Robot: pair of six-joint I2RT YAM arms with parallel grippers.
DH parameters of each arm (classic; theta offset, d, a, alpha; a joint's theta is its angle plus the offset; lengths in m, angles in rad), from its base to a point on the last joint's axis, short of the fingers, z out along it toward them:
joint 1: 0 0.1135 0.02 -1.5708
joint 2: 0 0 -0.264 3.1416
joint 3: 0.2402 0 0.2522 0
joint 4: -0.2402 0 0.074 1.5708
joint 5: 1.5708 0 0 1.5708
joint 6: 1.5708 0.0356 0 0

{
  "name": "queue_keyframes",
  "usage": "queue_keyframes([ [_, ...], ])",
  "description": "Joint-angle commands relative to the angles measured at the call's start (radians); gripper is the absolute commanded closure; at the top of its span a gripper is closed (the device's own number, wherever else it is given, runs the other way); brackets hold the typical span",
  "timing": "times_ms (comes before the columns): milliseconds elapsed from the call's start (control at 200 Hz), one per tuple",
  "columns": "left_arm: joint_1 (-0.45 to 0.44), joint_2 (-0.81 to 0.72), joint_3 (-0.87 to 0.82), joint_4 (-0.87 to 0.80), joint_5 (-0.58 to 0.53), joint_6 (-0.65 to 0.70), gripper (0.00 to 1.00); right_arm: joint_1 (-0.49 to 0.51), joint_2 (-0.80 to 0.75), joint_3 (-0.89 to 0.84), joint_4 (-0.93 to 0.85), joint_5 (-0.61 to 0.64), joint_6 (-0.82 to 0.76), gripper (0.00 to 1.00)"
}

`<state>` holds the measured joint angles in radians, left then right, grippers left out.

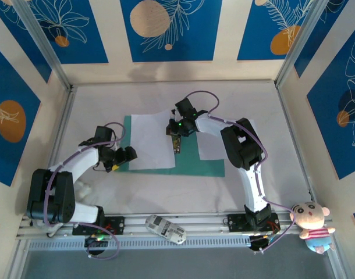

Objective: Put the files into the folder

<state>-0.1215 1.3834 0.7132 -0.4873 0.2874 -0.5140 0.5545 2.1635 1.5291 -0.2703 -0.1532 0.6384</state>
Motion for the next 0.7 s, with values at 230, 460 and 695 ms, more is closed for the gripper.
queue_keyframes([
  [230, 0.012, -0.006, -0.011, 0.000, 0.018, 0.007, 0.08, 0.008, -0.046, -0.027, 0.027, -0.012, 0.063, 1.00],
  [460, 0.012, -0.006, -0.012, 0.001, 0.019, 0.006, 0.08, 0.034, -0.054, -0.070, 0.077, -0.012, 0.119, 1.00],
  [695, 0.012, -0.010, -0.014, 0.001, 0.021, 0.006, 0.08, 0.045, -0.050, -0.075, 0.092, -0.007, 0.135, 1.00],
])
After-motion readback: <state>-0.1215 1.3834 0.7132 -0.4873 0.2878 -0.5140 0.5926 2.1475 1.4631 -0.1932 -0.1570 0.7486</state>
